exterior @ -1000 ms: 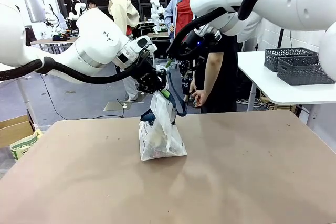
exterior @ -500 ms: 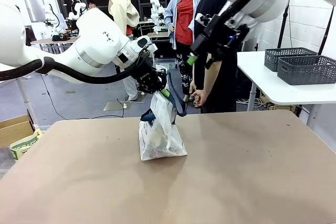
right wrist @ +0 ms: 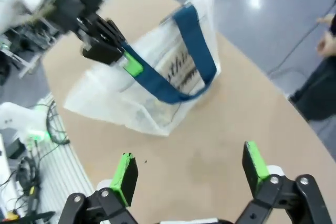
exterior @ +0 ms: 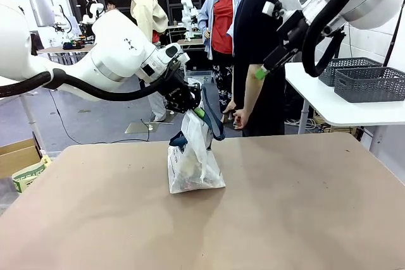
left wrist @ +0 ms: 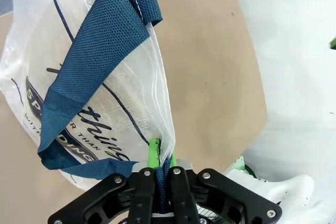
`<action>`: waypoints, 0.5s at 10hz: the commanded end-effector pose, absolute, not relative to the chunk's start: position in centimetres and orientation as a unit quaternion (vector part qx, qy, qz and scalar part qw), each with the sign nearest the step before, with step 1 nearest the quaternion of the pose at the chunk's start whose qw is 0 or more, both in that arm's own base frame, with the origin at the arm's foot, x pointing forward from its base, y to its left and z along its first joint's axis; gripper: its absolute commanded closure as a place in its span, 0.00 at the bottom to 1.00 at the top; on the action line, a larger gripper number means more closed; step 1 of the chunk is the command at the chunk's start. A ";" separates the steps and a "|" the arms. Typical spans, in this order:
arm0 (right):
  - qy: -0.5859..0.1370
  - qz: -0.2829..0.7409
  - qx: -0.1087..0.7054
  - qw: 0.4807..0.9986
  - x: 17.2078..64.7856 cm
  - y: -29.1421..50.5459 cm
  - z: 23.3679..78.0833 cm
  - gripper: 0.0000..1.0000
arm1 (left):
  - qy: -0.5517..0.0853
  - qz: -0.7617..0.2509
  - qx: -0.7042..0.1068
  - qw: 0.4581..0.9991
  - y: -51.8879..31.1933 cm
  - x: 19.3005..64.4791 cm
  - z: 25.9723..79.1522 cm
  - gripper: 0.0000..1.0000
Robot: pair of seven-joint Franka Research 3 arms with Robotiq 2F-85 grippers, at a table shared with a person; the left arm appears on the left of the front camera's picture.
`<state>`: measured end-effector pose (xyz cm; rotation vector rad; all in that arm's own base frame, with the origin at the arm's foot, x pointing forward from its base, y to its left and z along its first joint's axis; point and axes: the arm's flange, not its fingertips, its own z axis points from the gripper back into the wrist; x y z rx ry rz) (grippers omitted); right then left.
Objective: Transfer purchased items from the store into the shopping bag.
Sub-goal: Move the Reusable shopping bag to the right side of the table.
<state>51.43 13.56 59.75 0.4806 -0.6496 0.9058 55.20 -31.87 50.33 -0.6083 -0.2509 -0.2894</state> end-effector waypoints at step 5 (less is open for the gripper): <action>-0.321 0.430 0.245 0.807 51.4 14.1 60.0 0.00 | -0.124 -0.142 -0.297 0.936 -31.8 55.2 50.5 1.00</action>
